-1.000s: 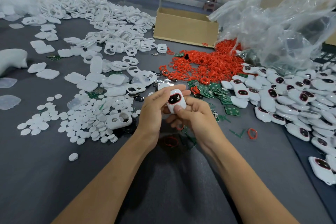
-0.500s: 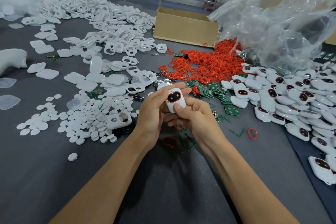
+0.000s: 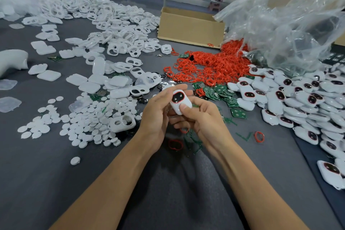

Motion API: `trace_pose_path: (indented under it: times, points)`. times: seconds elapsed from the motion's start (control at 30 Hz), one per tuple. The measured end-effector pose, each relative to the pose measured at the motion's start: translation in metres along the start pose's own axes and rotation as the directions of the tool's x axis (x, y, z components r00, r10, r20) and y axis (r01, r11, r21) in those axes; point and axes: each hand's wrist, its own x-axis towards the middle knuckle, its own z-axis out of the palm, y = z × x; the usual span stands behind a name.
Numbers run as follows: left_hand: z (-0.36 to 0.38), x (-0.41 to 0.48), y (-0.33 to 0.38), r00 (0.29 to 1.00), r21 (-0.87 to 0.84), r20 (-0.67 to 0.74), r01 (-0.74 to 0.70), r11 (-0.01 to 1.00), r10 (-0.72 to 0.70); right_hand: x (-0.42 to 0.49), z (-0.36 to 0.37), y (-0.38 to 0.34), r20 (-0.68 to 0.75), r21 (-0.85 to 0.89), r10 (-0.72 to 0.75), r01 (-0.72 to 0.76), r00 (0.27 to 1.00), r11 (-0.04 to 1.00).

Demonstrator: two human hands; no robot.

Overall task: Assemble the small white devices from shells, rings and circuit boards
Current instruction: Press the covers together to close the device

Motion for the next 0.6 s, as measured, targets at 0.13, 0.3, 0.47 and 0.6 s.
trace_pose_path:
  times: [0.13, 0.3, 0.47, 0.6]
  points:
    - [-0.003, 0.003, -0.004, 0.991, 0.054, -0.093, -0.089, 0.995, 0.093, 0.001, -0.002, -0.003, -0.156, -0.013, -0.071, 0.07, 0.985, 0.997]
    - [0.002, 0.005, -0.01, 0.974, 0.173, -0.183, -0.102, 0.98, 0.134, 0.001, -0.01, 0.001, -0.271, -0.643, -0.432, 0.172, 0.861, 0.747]
    - [-0.005, 0.006, -0.005, 0.884, 0.177, -0.393, -0.199, 0.964, 0.254, -0.001, -0.005, 0.001, -0.053, -0.848, -0.661, 0.316, 0.748, 0.426]
    - [-0.006, 0.005, -0.003, 0.837, 0.202, -0.46, -0.226, 0.953, 0.296, -0.001, 0.002, 0.01, 0.196, -0.884, -0.447, 0.354, 0.873, 0.304]
